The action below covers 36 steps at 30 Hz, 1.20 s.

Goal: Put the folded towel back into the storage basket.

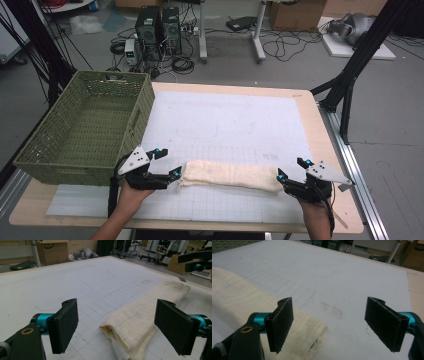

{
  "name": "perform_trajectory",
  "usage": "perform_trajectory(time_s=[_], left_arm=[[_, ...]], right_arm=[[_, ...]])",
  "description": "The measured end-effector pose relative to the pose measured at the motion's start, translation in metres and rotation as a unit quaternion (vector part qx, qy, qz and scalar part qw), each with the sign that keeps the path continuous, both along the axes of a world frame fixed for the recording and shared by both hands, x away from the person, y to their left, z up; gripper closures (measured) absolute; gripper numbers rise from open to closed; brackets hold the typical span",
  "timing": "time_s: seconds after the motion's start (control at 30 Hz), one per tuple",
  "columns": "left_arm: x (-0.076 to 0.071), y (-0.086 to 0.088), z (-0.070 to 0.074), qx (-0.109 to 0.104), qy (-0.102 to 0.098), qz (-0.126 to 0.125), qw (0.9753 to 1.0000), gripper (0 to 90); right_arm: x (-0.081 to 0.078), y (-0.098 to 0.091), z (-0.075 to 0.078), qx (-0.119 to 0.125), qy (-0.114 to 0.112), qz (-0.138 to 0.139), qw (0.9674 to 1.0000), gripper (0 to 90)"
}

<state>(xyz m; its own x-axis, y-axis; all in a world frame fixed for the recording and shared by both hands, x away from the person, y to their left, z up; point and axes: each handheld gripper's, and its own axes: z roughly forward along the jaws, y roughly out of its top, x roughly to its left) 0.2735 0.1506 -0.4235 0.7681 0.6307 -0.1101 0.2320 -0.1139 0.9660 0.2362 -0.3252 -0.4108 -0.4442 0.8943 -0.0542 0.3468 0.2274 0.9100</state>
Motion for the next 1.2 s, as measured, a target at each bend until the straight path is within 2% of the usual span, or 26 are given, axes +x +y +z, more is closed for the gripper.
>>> perform_trajectory(time_s=[0.43,0.73,0.87,1.0,1.2], left_arm=[[-0.001,-0.004,0.007,-0.01,0.002,-0.008,0.9999,20.1],[0.0,-0.005,0.011,-0.011,0.018,-0.013,0.9997,20.2],[0.003,-0.005,0.01,-0.002,0.035,-0.008,0.9993,20.2],[0.003,-0.009,0.009,0.011,0.045,-0.011,0.9989,20.2],[0.007,-0.015,0.003,0.032,0.071,-0.019,0.9968,20.5]], right_arm=[[0.001,0.001,-0.001,-0.004,0.006,0.004,1.0,21.9],[0.001,0.0,-0.001,-0.003,0.004,0.003,1.0,21.9],[0.0,0.0,-0.001,-0.001,0.007,0.001,1.0,21.9],[-0.001,-0.002,-0.001,0.0,-0.004,-0.004,1.0,21.8],[-0.001,-0.001,-0.001,-0.001,-0.002,-0.005,1.0,21.8]])
